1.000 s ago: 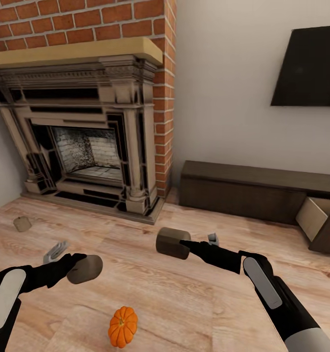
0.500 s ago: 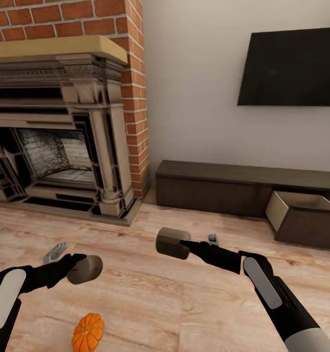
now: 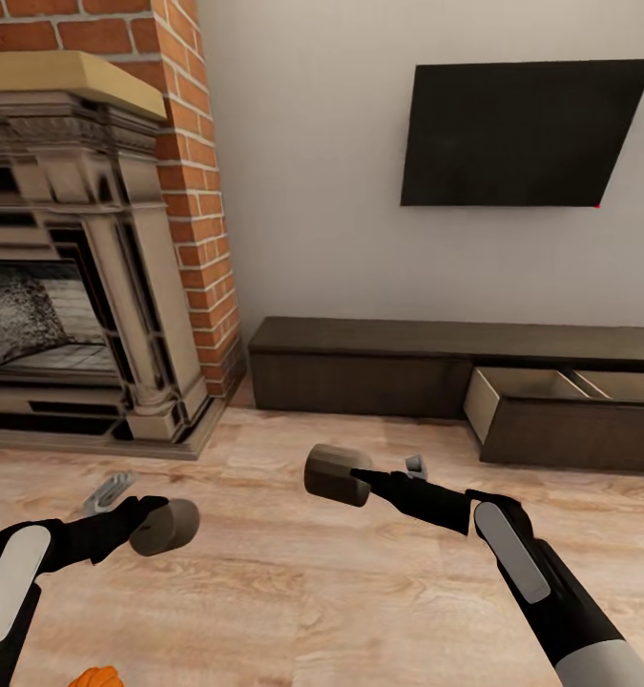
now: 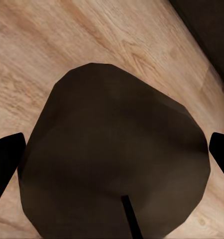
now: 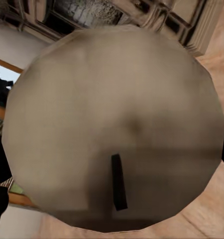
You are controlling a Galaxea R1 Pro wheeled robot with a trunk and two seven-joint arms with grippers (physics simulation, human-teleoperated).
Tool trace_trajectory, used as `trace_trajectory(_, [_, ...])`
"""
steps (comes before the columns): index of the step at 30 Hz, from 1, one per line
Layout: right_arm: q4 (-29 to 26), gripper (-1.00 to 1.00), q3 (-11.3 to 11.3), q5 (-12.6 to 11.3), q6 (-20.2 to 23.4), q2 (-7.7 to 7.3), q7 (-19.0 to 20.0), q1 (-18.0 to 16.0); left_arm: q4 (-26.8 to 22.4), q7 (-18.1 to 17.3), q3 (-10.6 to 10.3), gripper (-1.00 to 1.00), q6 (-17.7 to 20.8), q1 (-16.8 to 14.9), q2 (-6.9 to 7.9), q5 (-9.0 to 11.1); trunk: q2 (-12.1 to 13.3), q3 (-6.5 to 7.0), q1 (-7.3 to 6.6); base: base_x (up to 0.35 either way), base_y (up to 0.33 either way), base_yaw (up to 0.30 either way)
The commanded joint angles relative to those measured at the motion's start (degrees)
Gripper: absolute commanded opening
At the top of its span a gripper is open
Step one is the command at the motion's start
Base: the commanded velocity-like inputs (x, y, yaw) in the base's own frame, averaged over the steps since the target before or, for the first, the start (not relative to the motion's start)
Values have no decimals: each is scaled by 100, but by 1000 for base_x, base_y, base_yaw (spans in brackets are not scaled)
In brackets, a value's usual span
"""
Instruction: Place each of the two pumpkins and all three candles from the living room inside a cabinet in the living room (use any cabinet), then make sure every cabinet is closed, and position the cauldron so it is next to a table in the living room.
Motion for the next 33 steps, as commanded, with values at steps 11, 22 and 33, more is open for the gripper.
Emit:
trace_trajectory(11, [1,-100,4,-57,27,-3,10,-5,-5,68,1,-100,13,-4,0,81,-2,-5,2,303,-105,-135])
trace_trajectory(22, [1,-100,4,-57,27,-3,10,-5,-5,68,-4,-100,9,-4,0,74,-2,-5,2,254,-216,-287])
trace_trajectory(33, [1,-100,4,-57,27,-4,10,-5,-5,68,-5,-100,5,-4,0,74,-2,-5,2,145,-294,-122])
